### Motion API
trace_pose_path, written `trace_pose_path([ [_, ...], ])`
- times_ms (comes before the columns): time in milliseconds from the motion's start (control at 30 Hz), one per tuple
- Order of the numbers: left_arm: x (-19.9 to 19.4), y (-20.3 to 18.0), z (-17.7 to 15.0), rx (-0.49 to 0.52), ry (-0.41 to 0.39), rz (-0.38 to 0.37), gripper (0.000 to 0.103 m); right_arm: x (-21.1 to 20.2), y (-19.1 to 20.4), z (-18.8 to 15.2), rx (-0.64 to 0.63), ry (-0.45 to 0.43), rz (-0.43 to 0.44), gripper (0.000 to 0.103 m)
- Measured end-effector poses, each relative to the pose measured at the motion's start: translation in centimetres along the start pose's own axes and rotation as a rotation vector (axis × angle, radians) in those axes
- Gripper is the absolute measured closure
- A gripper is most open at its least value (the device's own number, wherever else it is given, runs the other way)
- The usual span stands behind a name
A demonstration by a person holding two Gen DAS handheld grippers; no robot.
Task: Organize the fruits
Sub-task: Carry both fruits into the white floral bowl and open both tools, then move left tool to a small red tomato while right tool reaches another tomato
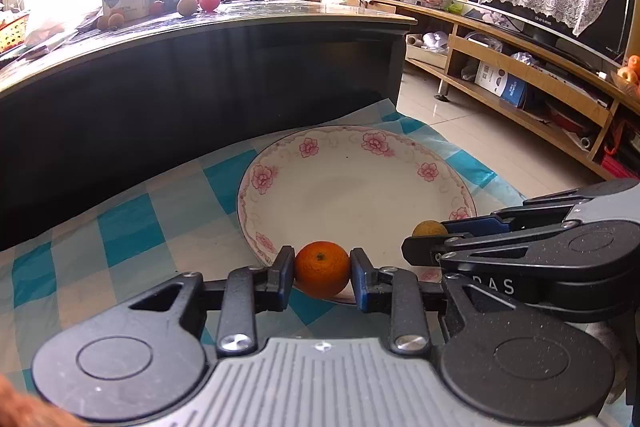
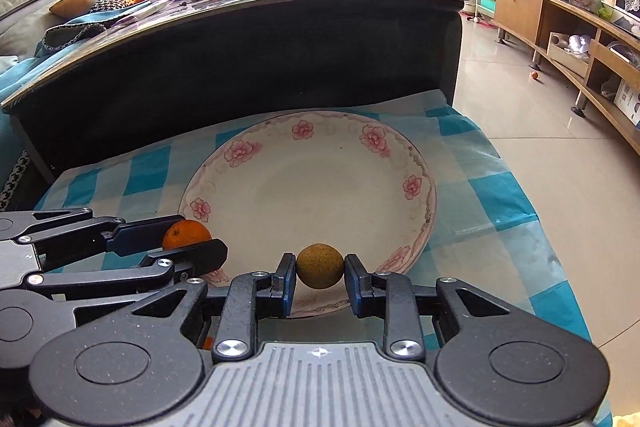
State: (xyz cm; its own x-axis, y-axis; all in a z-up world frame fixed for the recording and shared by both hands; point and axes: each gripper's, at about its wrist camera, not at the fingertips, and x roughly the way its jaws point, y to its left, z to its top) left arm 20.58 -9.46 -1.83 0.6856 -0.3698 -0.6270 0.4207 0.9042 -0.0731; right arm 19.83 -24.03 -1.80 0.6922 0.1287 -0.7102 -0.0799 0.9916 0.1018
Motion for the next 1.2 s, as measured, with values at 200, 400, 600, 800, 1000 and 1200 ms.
trace_pose_path([
  [200, -0.3, 0.2, 0.1, -0.017, 0.003, 0.0, 0.061, -0.1, -0.1, 0.1, 0.01, -0.003, 0.005, 0.075],
  [400, -1.3, 0.1, 0.2, 0.0, 0.003, -0.005, 0.058, -0.8, -0.3, 0.0, 0.008, -0.011, 0.013, 0.073],
  [600, -2.7, 0.5, -0.9, 0.018, 0.029, 0.0, 0.057, -2.7, -0.5, -0.8, -0.015, -0.037, 0.026, 0.07],
  [800, -4.5, 0.7, -1.6, 0.01, 0.051, -0.017, 0.057, -4.4, -0.2, -1.1, -0.027, -0.044, 0.059, 0.069],
  [1000, -6.5, 0.9, -2.6, 0.017, 0.059, -0.018, 0.057, -5.4, 0.8, -2.1, -0.045, -0.015, 0.104, 0.069],
  [1200, -8.5, 1.2, -4.3, 0.012, 0.08, 0.003, 0.057, -5.6, 1.4, -3.9, -0.066, 0.047, 0.131, 0.069],
])
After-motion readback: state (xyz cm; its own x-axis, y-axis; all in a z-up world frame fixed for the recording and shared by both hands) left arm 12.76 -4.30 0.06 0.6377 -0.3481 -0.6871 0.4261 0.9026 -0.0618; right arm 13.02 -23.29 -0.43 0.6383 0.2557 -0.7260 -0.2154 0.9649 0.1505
